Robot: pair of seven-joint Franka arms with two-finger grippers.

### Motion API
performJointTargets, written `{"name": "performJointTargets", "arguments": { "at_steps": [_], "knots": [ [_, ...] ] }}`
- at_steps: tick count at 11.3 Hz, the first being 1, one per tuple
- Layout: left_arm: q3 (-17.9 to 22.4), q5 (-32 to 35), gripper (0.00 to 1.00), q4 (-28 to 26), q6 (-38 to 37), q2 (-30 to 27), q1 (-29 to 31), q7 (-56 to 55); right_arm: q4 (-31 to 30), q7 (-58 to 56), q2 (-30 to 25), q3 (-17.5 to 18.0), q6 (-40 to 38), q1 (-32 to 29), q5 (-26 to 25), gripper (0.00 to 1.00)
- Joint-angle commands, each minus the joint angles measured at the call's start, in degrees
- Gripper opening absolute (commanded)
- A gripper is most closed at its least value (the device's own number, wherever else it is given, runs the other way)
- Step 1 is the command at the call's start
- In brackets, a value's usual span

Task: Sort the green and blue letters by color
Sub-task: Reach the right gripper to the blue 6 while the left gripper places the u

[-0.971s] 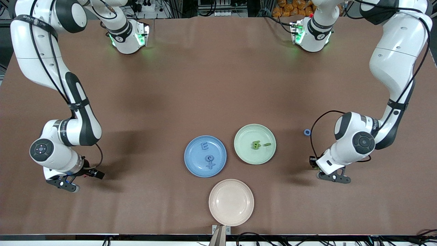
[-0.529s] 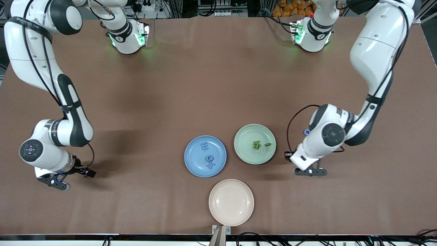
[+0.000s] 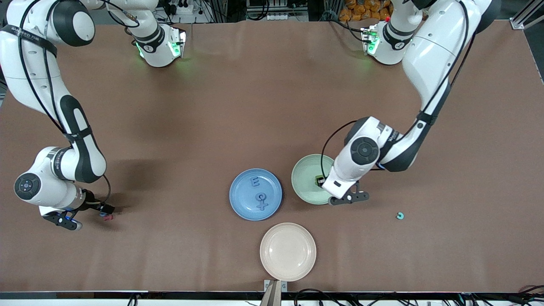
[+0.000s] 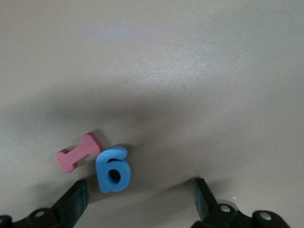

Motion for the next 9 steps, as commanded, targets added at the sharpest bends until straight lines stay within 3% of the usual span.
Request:
{"name": "performJointTargets", "arguments": {
  "at_steps": [1, 2, 3, 9],
  "knots": [
    [1.61, -1.60, 0.01, -0.73, -0.85, -1.42, -3.26, -6.12, 1.78, -0.80, 0.73, 0.76, 0.17, 0.03, 1.17, 1.00],
    [1.61, -1.51, 0.64, -1.00, -0.85, -1.33, -3.26, -5.61, 2.48, -0.89, 0.82, 0.76, 0.18, -0.06, 1.09, 1.00],
    [1.70, -0.82, 1.00, -1.09, -0.85, -1.33, -3.43, -5.00, 3.44, -1.07, 1.43, 0.85, 0.26, -0.41, 1.08, 1.00],
    [1.61, -0.46, 1.00, -2.14, -1.02, -2.56, 1.64, 4.91, 3.63, -1.33, 1.70, 1.02, 0.00, -0.23, 2.93, 1.00]
  ]
}}
